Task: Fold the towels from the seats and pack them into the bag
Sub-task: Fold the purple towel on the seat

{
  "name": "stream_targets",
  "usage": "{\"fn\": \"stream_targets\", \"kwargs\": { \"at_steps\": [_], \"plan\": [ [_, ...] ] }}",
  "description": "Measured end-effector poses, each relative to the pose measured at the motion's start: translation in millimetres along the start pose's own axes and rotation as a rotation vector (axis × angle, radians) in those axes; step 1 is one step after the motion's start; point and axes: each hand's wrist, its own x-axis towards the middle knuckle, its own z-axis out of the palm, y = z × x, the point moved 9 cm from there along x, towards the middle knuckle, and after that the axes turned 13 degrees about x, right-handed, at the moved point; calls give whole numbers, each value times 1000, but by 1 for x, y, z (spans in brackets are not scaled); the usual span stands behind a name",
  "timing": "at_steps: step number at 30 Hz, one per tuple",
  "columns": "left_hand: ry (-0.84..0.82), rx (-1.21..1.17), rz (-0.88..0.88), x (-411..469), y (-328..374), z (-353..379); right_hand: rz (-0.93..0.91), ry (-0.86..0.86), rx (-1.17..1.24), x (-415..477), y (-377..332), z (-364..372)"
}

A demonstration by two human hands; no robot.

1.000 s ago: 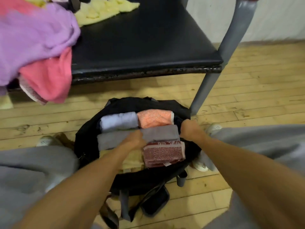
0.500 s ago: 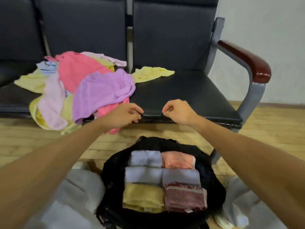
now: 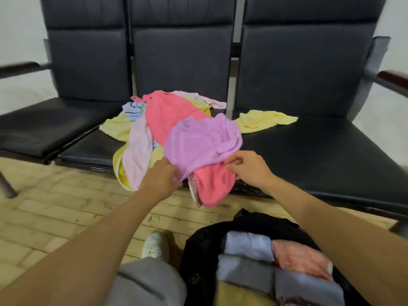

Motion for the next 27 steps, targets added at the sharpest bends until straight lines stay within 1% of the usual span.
{"fn": "stream_targets", "kwargs": {
  "at_steps": [4,6,8,9,10,12,13,14,15,18,19,21,23,25,26,27],
  "plan": [
    [113,22,-51,3,6,-15,19,-20,46,-4,2,6],
    [170,-64,-57,4,11,-23,36,-21,64,-6,4,4],
    [153,-168,-47,4,17,-24,54,-25,97,-10,3,1],
    [118,-159,-28,5,21,-21,63,-30,113,-12,2,0],
    [87,-91,-3,6,24,-17,67,-39,119,-13,1,-1],
    [70,54,25,6,27,-11,67,-65,115,-17,-1,0],
    [85,62,26,8,28,-11,70,-77,114,-19,-3,0],
    [107,19,25,10,30,-13,75,-85,117,-20,-3,-1],
    [136,-73,21,10,33,-20,84,-91,126,-21,-3,-1],
    [215,-447,-6,5,49,-48,128,-75,207,-23,-1,-6],
    [228,-533,4,1,57,-58,145,-57,257,-25,-2,-8],
    [236,-662,79,-10,79,-75,196,-21,392,-26,-1,-10],
    [185,-821,182,-19,106,-82,287,8,619,-28,1,-9],
    [91,-924,249,-25,131,-77,378,67,897,-30,5,-11],
    [47,-944,274,-28,142,-74,411,119,964,-31,9,-15],
    [2,-957,300,-30,153,-70,435,170,974,-32,12,-20]
  ]
}}
